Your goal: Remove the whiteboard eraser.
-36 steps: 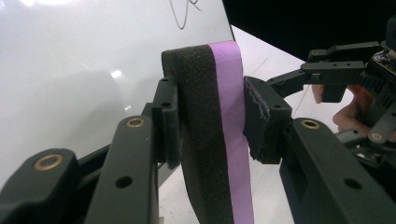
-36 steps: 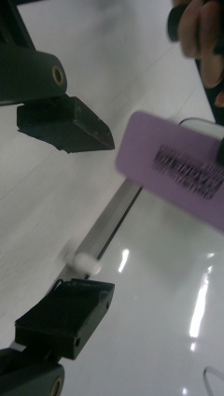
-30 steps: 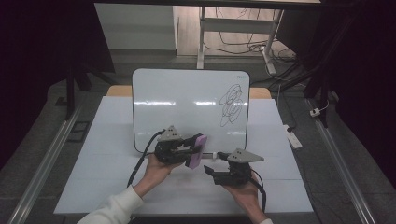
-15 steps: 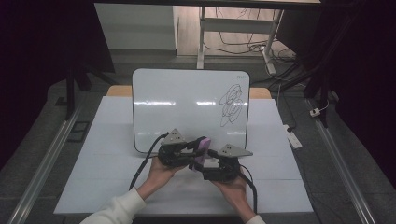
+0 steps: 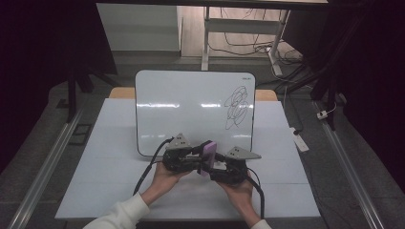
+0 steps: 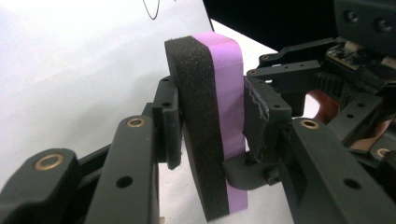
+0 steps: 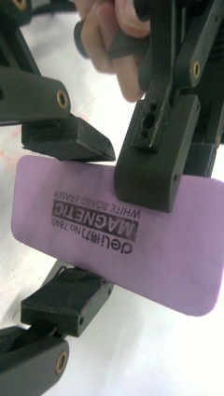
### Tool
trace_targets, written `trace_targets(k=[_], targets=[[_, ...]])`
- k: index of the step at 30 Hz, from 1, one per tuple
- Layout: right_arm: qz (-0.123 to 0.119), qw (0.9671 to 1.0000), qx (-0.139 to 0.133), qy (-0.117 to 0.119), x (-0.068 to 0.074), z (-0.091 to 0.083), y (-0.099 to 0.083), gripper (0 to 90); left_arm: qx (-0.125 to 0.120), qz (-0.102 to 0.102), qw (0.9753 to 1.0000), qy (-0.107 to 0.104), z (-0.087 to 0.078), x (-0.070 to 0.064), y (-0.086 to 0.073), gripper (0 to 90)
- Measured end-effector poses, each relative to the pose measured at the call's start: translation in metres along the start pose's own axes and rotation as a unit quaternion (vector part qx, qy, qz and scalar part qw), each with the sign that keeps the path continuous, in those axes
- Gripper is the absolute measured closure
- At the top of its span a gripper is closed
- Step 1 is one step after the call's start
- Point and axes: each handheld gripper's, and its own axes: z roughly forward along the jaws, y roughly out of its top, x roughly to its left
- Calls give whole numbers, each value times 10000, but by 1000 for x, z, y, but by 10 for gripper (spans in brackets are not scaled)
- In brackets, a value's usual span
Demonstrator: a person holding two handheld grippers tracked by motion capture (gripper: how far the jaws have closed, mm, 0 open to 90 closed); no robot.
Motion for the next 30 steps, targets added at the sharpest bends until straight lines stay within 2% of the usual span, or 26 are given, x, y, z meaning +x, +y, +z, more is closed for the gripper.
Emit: trace_targets(k=[2,3,4,5,7,9,10,14,18,21,23,25,26,30], targets=[[-71,9999,20,-89,1,-1,0,378,-28,-5,10000,-16,0,0,-1,591],[-194,9996,27,-191,2,-1,0,385,-48,-25,10000,-58,0,0,-1,542],[-217,9996,19,-193,2,-2,0,387,-49,-33,9999,-85,0,0,-1,499],[-217,9996,19,-193,2,-2,0,387,-59,-34,10000,-61,0,0,-1,499],[-240,9995,0,-221,0,-3,0,391,-97,-25,9999,9,-3,-1,0,386],[-240,9994,-1,-229,-1,-4,0,391,-150,-34,9998,104,-8,0,0,359],[-230,9993,-13,-282,-4,-6,0,392,-151,-36,9998,137,-11,0,1,309],[-247,9988,-54,-411,-11,-13,1,394,-34,-47,9997,245,-30,5,-4,258],[-235,9985,-66,-486,-17,-17,2,396,283,-10,9988,390,-50,12,-19,254],[-211,9982,-116,-547,-23,-21,2,396,658,-2,9955,683,-65,16,-38,232],[-188,9980,-146,-587,-27,-24,2,396,786,-63,9937,793,-76,20,-51,231],[-214,9972,-171,-690,-29,-26,2,396,897,-68,9910,988,-88,24,-63,231],[-243,9968,-203,-732,-30,-26,2,396,921,-84,9896,1101,-95,26,-70,231],[-278,9963,-268,-764,-33,-29,3,396,883,-315,9882,1208,-115,35,-85,234]])
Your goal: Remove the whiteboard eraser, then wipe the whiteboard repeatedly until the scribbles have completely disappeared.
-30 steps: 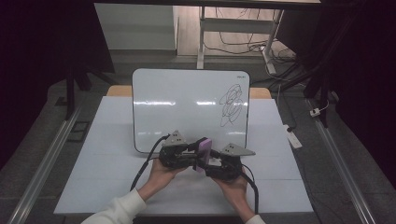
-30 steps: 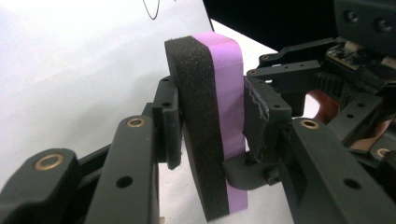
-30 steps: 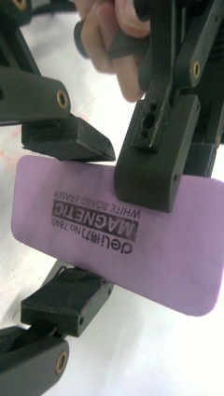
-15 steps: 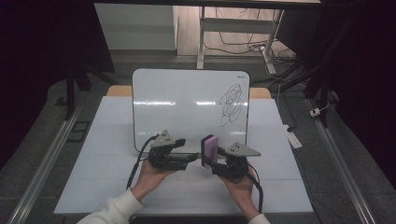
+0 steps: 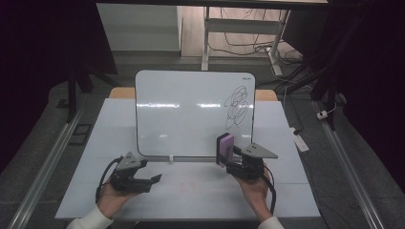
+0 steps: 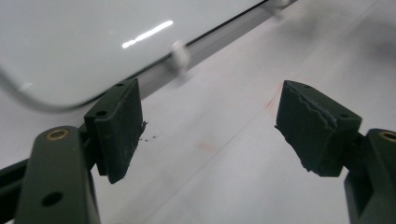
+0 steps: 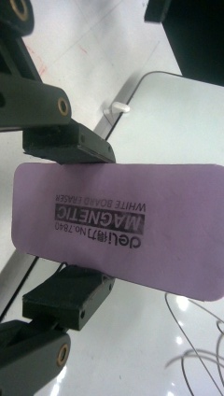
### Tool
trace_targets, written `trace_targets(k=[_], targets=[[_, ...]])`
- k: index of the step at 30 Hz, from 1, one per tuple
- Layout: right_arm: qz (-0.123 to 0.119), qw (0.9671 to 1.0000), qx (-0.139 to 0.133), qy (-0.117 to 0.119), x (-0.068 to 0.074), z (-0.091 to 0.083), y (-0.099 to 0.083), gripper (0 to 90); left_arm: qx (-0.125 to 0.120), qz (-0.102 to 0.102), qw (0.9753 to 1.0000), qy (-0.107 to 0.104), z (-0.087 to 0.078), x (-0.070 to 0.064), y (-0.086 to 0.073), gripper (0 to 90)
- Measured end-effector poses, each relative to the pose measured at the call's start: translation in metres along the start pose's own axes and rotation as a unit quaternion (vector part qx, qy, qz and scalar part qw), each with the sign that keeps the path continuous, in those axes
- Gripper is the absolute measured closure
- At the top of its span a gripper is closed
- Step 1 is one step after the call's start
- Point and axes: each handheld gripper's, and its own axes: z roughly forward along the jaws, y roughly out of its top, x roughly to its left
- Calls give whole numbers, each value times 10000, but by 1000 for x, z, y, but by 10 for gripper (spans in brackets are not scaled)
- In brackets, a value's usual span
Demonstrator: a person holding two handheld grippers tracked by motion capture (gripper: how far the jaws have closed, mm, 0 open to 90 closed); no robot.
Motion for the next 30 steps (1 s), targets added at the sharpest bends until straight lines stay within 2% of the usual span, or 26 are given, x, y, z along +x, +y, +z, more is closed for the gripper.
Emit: trace_targets(k=[4,13,19,22,25,30], targets=[[-26,10000,-33,-39,-2,-2,1,396,-32,-155,9998,100,-12,11,-13,233],[-151,9999,-19,-39,-7,-7,3,398,-123,-380,9991,173,-26,28,-28,229],[-141,9998,-85,-95,-10,-11,7,399,-134,-537,9984,129,-24,34,-29,228],[-157,9998,-84,-108,-10,-12,9,399,-129,-505,9986,103,-23,32,-27,223],[-260,9994,-71,-223,-11,-14,13,399,-135,-471,9987,129,-24,32,-26,220],[-253,9986,-151,-444,-22,-17,26,398,-144,-518,9984,170,-24,35,-26,214]])
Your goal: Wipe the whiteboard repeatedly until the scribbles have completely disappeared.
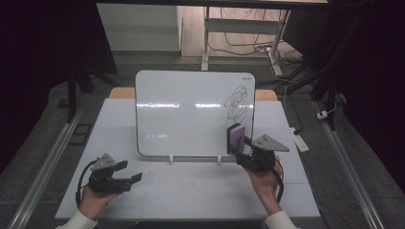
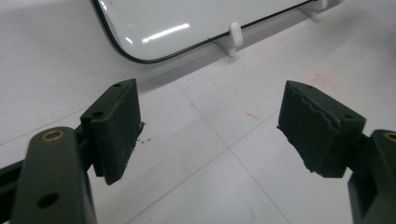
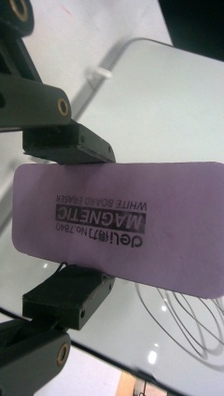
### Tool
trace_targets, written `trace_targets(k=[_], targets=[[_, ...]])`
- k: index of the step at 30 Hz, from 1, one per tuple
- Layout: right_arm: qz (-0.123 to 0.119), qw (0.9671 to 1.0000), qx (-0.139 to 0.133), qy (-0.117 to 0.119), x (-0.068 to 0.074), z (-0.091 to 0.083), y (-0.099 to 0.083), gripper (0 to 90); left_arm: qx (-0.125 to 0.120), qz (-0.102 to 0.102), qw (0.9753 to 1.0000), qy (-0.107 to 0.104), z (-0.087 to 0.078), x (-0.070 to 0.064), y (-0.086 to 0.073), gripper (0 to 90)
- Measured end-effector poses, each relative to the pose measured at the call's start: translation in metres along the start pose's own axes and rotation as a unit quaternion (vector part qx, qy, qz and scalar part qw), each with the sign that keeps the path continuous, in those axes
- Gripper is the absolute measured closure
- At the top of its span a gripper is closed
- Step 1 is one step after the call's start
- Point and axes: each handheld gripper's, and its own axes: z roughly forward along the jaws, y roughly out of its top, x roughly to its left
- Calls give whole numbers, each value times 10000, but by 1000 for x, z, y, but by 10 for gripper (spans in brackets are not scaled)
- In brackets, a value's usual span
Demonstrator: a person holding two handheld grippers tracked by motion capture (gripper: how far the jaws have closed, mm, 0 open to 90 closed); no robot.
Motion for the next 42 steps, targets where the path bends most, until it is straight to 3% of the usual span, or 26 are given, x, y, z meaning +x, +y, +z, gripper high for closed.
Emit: trace_targets(k=[7,15,21,25,30,35,41,42], targets=[[22,9997,27,-249,-23,16,24,400,-17,-48,10000,8,-1,2,0,205],[145,9978,-89,-634,-45,23,62,401,27,-78,10000,-31,0,4,-1,205],[222,9972,-159,-703,-54,34,82,402,19,-98,9999,-24,-1,6,-2,205],[147,9965,-94,-819,-58,43,93,403,21,-139,9999,-51,-1,8,-2,205],[82,9954,74,-956,-57,56,102,406,18,-188,9998,-54,-1,10,-2,206],[-28,9945,172,-1029,-51,64,100,410,16,-187,9998,-74,-1,10,-3,206],[-626,9907,368,-1151,-30,72,90,411,-3,-202,9998,-76,-2,10,-2,206],[-635,9905,363,-1166,-30,72,90,411,1,-201,9998,-77,-1,10,-3,206]])
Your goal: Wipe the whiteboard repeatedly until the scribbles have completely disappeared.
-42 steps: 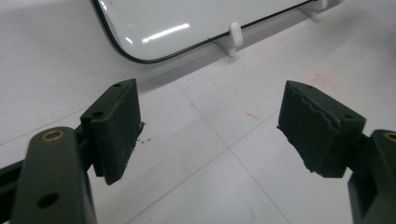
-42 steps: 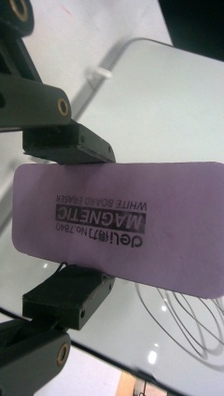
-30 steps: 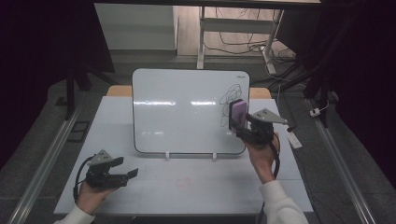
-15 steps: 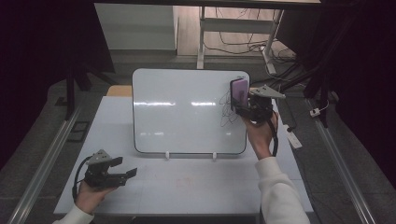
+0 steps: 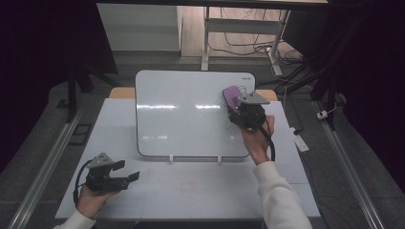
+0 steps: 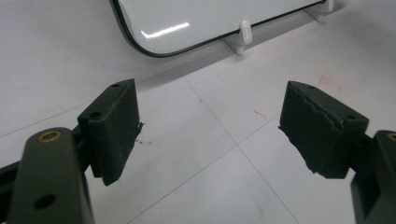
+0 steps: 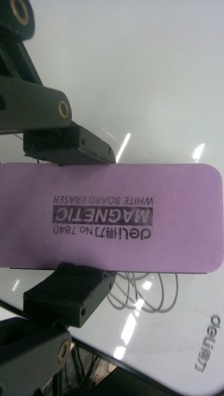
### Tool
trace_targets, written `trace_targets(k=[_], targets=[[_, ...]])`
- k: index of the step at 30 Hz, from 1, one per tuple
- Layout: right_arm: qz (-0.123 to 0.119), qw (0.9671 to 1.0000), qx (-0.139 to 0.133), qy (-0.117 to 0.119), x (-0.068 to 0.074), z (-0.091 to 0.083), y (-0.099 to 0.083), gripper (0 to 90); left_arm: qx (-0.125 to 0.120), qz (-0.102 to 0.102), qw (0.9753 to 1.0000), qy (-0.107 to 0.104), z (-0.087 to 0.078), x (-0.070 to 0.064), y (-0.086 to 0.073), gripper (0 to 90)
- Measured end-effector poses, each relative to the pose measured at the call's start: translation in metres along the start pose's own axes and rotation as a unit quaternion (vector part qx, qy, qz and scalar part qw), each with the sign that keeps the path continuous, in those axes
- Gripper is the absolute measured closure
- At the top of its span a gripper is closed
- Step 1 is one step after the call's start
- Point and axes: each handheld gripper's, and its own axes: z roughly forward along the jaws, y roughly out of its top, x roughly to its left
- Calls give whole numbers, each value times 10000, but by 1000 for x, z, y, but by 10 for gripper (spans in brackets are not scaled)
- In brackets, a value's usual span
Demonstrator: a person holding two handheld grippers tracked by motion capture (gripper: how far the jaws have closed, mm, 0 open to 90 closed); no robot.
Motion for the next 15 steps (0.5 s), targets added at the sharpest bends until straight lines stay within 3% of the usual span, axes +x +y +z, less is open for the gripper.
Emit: trace_targets(k=[6,9,13,15], targets=[[414,9987,-118,-281,-23,-2,7,411,11,22,10000,-9,0,0,0,206],[553,9979,-157,-299,-32,-2,11,410,10,-2,10000,2,1,2,0,206],[465,9984,-137,-279,-28,0,11,411,12,-12,10000,7,1,2,0,206],[471,9987,-141,-119,-23,1,9,411,9,-8,10000,9,0,2,0,206]])
